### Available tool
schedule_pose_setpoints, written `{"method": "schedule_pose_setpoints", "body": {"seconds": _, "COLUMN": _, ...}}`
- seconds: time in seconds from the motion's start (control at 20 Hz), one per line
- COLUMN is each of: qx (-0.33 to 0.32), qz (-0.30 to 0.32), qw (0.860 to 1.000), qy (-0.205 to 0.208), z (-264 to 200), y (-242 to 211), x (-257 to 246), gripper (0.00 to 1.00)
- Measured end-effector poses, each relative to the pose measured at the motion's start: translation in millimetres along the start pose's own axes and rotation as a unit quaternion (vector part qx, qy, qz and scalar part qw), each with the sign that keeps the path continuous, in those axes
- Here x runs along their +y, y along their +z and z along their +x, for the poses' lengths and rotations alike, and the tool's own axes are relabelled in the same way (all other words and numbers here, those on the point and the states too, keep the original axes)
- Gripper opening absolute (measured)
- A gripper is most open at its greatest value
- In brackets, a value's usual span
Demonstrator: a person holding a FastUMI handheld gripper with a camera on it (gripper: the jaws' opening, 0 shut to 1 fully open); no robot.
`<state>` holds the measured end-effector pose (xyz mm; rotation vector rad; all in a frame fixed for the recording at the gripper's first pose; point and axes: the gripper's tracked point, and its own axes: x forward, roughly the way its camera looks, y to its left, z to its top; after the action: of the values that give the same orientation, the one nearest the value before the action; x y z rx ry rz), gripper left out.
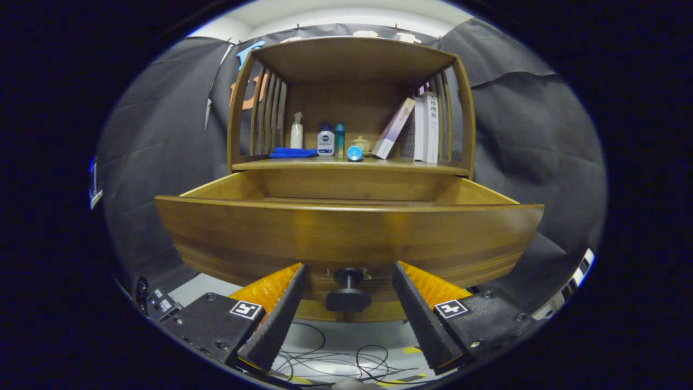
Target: Pull open the drawer, take out the items inside it, and place them on the countertop above the cabinet.
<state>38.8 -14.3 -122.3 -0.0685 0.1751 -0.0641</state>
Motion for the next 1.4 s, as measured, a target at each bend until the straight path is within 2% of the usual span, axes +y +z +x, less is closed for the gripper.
{"method": "schedule_pose_setpoints", "body": {"seconds": 0.2, "qx": -0.008, "qz": -0.010, "qw": 1.000, "qy": -0.012, "z": -1.5, "y": 1.8, "x": 4.5, "gripper": 0.99}}
{"method": "schedule_pose_setpoints", "body": {"seconds": 0.75, "qx": -0.004, "qz": -0.005, "qw": 1.000, "qy": 0.000, "z": 20.3, "y": 13.9, "x": 1.7, "gripper": 0.99}}
{"method": "schedule_pose_setpoints", "body": {"seconds": 1.4, "qx": 0.007, "qz": 0.010, "qw": 1.000, "qy": -0.011, "z": 90.6, "y": 39.7, "x": 13.2, "gripper": 0.99}}
